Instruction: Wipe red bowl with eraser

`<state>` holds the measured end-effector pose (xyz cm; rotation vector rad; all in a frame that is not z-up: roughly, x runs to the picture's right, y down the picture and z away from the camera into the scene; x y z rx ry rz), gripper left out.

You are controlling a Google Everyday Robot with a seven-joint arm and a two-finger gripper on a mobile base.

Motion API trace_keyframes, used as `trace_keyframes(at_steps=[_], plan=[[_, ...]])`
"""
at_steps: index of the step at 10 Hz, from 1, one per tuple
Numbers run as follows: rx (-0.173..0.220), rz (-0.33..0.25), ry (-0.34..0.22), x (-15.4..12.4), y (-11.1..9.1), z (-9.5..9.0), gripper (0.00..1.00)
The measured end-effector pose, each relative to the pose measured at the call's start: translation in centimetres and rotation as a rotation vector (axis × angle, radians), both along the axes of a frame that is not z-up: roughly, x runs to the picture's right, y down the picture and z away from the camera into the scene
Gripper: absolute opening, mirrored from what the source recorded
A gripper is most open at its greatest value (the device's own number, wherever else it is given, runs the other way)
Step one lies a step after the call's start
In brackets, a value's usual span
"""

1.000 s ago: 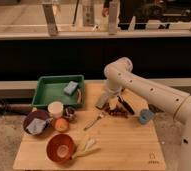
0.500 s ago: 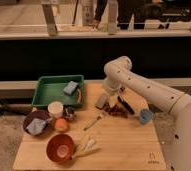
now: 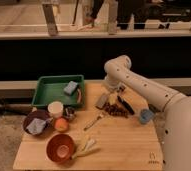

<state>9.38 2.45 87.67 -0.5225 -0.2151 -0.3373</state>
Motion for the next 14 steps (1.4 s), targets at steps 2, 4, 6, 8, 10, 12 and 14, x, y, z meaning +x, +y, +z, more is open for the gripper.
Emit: trace_keyframes(at_steps=[2,4,6,8,10,12,14], plan=[[-0.001,0.001,0.0,-0.2,0.1,0.9,0.8],[-0.004,-0.001,-0.005,-0.5,0.2,1.7,0.8],[-0.011,0.001,-0.005,-0.3,0.7,2.3,0.8],[-0.017,0.003,-0.009,-0.7,1.0,2.9,0.8],[-0.021,0.006,-0.004,-0.3,1.2,3.5,0.8],[-0.028,0.009,-0.005,-0.3,1.4,3.9,0.8],[-0.033,0.01,-0.006,-0.3,1.7,4.1,0.8]])
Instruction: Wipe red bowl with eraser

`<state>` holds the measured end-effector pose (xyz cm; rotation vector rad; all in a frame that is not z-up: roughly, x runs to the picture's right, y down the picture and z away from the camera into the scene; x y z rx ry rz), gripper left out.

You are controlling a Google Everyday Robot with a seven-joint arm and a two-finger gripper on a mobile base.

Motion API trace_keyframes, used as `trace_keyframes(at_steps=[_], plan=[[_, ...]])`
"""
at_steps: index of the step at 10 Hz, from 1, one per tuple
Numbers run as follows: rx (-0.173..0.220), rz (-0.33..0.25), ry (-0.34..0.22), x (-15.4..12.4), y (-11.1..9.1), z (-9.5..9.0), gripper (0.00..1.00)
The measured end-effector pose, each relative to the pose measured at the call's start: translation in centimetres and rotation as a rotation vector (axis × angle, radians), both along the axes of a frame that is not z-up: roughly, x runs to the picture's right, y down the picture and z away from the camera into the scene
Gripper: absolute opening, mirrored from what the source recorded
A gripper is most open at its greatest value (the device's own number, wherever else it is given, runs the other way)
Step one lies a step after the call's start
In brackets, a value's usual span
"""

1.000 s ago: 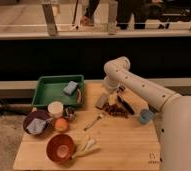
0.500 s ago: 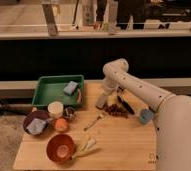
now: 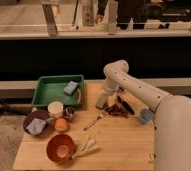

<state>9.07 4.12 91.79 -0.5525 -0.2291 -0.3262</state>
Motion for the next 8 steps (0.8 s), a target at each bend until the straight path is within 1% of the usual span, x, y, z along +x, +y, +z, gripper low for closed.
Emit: trace_keyframes(at_steps=[8], plan=[[-0.019,-0.001,-0.005,-0.11,0.54,0.92,0.8]])
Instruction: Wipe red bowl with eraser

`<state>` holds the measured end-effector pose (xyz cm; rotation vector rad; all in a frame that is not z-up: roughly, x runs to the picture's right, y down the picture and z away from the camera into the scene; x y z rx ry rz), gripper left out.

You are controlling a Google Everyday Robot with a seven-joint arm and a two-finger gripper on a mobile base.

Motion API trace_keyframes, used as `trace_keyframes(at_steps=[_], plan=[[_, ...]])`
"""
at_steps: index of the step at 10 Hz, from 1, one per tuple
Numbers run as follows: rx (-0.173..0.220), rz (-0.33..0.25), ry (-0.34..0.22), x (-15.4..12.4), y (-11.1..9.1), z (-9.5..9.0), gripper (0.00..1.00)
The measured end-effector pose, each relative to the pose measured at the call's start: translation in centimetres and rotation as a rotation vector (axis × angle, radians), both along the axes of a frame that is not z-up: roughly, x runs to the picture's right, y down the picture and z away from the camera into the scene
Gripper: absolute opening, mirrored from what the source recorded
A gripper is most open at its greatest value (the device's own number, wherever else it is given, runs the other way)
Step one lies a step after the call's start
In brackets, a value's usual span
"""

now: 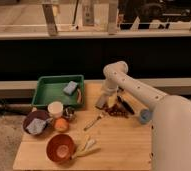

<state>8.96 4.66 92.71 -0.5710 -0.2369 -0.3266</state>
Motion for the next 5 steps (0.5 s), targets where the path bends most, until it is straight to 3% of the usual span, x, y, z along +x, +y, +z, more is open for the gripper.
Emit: trace_keyframes(at_steps=[5], plan=[[-0.016,-0.001,0.001,0.01,0.31,0.53,0.8]])
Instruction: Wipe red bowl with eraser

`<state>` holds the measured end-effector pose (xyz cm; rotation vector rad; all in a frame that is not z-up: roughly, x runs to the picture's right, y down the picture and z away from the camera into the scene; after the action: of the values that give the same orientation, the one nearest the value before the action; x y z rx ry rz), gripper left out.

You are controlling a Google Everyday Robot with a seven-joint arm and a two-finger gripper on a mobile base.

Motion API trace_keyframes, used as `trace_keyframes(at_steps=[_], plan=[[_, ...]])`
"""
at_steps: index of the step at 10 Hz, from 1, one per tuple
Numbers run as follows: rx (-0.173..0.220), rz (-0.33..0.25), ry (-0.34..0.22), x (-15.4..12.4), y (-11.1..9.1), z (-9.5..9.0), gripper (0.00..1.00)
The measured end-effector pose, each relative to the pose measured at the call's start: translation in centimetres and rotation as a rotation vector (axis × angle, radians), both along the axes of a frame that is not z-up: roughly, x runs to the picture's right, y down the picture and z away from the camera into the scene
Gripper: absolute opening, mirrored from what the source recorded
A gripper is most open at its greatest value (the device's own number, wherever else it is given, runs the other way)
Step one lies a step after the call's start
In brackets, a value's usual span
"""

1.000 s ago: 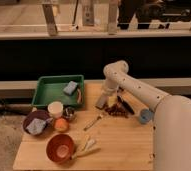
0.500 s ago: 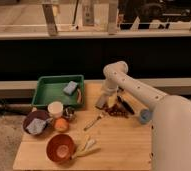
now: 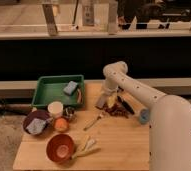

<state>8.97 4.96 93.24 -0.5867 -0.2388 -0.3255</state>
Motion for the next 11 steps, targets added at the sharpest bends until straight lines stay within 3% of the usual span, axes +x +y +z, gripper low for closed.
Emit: trace_keyframes(at_steps=[5,10,11], plan=[[-0.009,-0.001,0.0,-0.1,0.3,0.4,0.8],[0.03,-0.092,-0.059,0.5,-1.8,-0.3,0.8],[0.034,-0.134,-0.077,1.0,-2.3,-0.5,0.8]])
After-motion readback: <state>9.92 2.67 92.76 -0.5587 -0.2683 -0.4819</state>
